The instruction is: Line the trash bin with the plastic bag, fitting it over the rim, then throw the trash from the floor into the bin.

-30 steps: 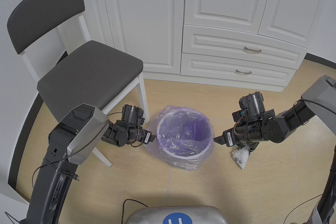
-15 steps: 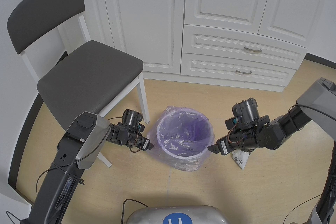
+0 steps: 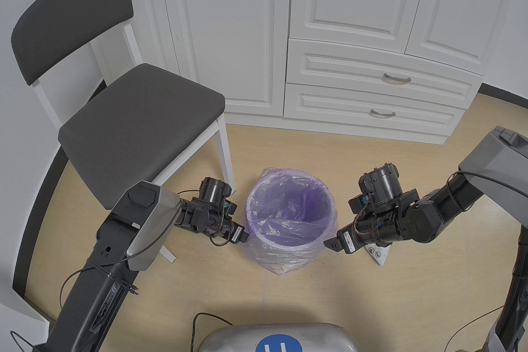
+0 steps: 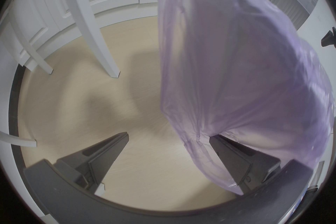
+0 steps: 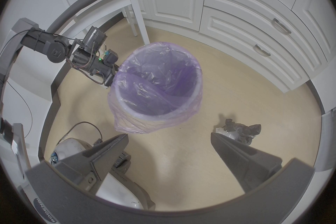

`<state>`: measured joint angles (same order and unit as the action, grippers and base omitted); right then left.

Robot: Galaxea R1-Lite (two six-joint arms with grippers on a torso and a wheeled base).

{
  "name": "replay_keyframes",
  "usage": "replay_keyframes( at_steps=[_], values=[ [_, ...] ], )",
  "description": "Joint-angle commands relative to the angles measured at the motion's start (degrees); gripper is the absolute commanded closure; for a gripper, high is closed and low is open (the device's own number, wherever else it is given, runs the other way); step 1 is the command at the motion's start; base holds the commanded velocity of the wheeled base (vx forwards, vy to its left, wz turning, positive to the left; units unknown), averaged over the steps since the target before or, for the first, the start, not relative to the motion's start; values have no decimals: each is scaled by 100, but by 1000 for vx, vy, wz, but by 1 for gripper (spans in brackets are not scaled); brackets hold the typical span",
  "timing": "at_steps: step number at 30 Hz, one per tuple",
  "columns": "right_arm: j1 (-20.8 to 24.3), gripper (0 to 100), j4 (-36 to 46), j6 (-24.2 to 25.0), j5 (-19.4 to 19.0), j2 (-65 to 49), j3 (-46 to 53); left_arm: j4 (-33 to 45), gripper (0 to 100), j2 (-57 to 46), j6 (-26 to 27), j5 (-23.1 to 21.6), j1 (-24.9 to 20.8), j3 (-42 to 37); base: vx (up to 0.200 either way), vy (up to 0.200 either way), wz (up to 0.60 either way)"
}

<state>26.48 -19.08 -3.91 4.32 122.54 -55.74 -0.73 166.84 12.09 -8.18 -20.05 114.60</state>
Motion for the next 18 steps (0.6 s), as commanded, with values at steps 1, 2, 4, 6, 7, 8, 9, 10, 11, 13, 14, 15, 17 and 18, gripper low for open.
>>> replay_keyframes(
  at_steps=[1, 2, 4, 6, 7, 8, 9, 10, 11, 13, 14, 15, 17, 18],
  values=[
    [7, 0, 1, -39, -1, -37, 36, -6, 0, -73, -5, 1, -157, -1, 0, 0, 0],
    [-29, 0, 9, -66, -1, -116, 45, -6, 0, -117, 4, 9, -289, -1, 0, 0, 0],
    [-55, 0, 9, -83, -1, -169, 45, -15, 0, -152, 4, 27, -385, -1, 0, 0, 0],
    [-64, 0, 18, -83, -1, -195, 54, -15, 0, -161, -5, 27, -429, -1, 0, 0, 0],
    [-108, 0, 18, -101, -1, -257, 89, -6, 0, -187, -5, 36, -508, -1, 0, 0, 0],
    [-125, 0, 18, -136, -1, -274, 98, 3, 0, -196, -5, 36, -543, -1, 0, 0, 0],
    [-143, 0, 18, -171, -1, -274, 98, -6, 0, -196, 4, 36, -561, -1, 0, 0, 0],
    [-143, 0, 18, -171, -1, -274, 98, -6, 0, -196, 4, 36, -561, -1, 0, 0, 0],
    [-231, 0, 18, -294, -18, -266, 98, -24, 0, -187, 12, 62, -587, -1, 0, 0, 0],
    [-284, 0, 18, -347, -27, -231, 80, -32, 0, -187, 91, 106, -587, -1, 0, 0, 0],
    [-319, 0, 18, -365, -27, -213, 54, -15, 0, -196, 135, 176, -587, -1, 0, 0, 0],
    [-336, 0, 18, -365, -36, -195, 36, 20, 0, -205, 162, 238, -579, -1, 0, 0, 0],
    [-354, 0, 1, -347, -62, -169, -8, 64, 0, -222, 162, 370, -535, -1, 0, 0, 0],
    [-354, 0, 1, -347, -62, -169, -34, 64, 0, -231, 171, 414, -517, -1, 0, 0, 0]
  ],
)
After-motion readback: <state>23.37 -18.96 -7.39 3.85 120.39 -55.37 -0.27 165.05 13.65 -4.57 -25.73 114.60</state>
